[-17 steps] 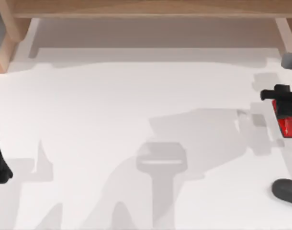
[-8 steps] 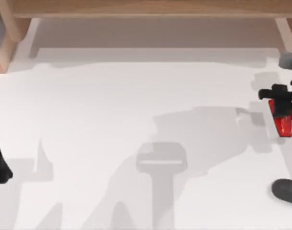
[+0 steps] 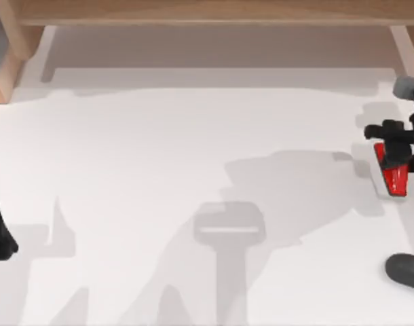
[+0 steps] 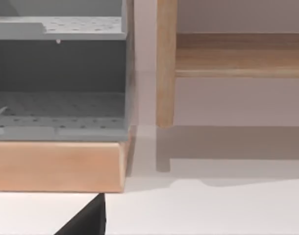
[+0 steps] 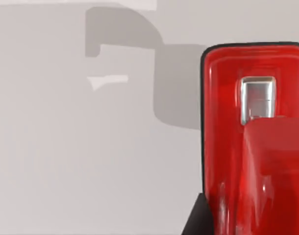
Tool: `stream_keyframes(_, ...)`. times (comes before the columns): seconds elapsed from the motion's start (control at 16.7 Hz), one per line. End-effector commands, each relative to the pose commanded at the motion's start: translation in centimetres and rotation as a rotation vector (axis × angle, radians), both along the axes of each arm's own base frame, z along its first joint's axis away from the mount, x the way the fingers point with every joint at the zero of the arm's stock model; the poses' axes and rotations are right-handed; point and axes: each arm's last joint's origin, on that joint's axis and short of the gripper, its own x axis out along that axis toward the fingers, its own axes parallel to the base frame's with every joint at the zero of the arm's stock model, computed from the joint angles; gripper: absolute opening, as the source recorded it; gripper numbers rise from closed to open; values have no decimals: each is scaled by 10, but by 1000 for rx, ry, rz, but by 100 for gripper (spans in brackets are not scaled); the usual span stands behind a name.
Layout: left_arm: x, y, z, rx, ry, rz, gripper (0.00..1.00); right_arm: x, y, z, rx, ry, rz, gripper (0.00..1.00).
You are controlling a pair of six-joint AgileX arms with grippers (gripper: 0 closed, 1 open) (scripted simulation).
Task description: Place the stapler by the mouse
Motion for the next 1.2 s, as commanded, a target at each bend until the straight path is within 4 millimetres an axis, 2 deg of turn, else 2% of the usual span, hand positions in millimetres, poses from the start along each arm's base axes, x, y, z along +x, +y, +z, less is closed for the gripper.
stream_keyframes(0.54,0,0,0,0,0,0,100,3,6,-1,-64,-61,-4,0)
stream_keyframes(0.78,0,0,0,0,0,0,100,0,7,-17,-105,-32,-1,0)
stream_keyframes(1.02,0,0,0,0,0,0,100,0,7,-17,-105,-32,-1,0)
stream_keyframes(1.2,0,0,0,0,0,0,100,0,7,-17,-105,-32,-1,23)
